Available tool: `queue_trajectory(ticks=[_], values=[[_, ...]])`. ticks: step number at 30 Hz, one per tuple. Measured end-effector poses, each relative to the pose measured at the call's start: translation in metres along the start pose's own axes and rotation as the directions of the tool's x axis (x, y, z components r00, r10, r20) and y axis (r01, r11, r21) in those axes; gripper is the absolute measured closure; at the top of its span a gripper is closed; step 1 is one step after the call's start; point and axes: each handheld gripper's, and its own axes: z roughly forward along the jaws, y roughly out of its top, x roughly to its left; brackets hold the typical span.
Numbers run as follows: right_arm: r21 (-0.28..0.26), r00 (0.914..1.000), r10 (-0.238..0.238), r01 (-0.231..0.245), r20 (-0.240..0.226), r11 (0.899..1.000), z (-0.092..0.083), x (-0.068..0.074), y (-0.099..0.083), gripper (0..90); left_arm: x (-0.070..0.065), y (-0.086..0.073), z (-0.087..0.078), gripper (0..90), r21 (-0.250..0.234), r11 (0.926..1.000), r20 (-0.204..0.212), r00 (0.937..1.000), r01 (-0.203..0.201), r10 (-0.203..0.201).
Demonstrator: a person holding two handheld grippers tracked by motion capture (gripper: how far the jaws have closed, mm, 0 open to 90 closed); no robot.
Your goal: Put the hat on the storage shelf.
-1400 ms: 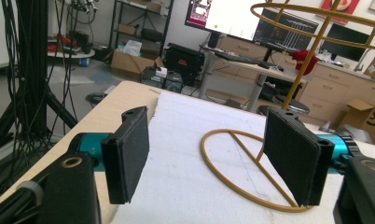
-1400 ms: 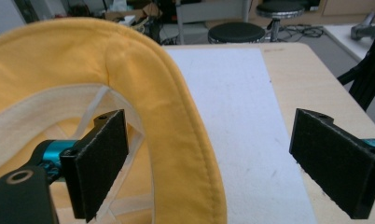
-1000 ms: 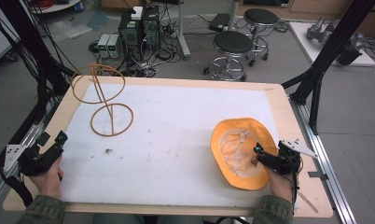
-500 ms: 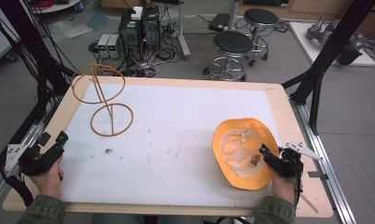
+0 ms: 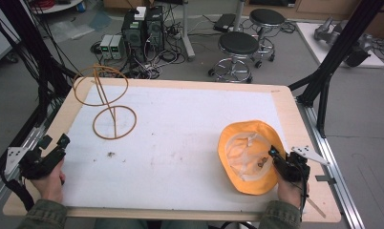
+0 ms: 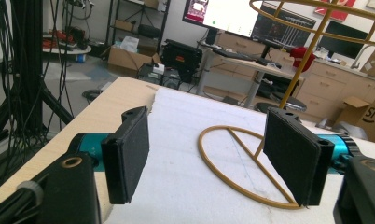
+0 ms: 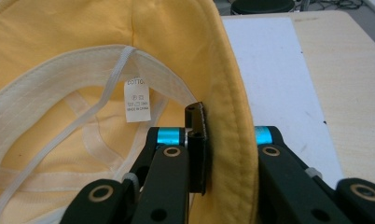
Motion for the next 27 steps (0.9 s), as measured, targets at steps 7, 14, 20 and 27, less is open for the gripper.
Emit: queue_trajectory(ticks=[7, 14, 20, 27], values=[[-0.079, 0.999, -0.039, 0.04, 0.022, 0.996, -0.003, 0.011, 0.002, 84.1, -0.002, 0.0, -0.003, 31.8, -0.004, 1.0, 0.003, 1.0, 0.002, -0.002], [-0.161, 0.9978, -0.054, 0.059, 0.038, 0.985, -0.006, 0.02, 0.008, 84.2, 0.002, 0.001, -0.002, 31.8, -0.01, 0.9999, -0.007, 0.9999, 0.01, -0.01], [-0.213, 0.9959, -0.059, 0.072, 0.068, 0.974, -0.007, 0.025, 0.012, 84.1, 0.001, 0.0, -0.002, 31.8, -0.005, 1.0, -0.005, 1.0, 0.003, -0.003], [-0.294, 0.9956, -0.047, 0.068, 0.081, 0.953, -0.013, 0.033, 0.019, 84.2, 0.003, 0.0, -0.002, 31.9, -0.007, 1.0, -0.011, 0.9999, 0.007, -0.007]])
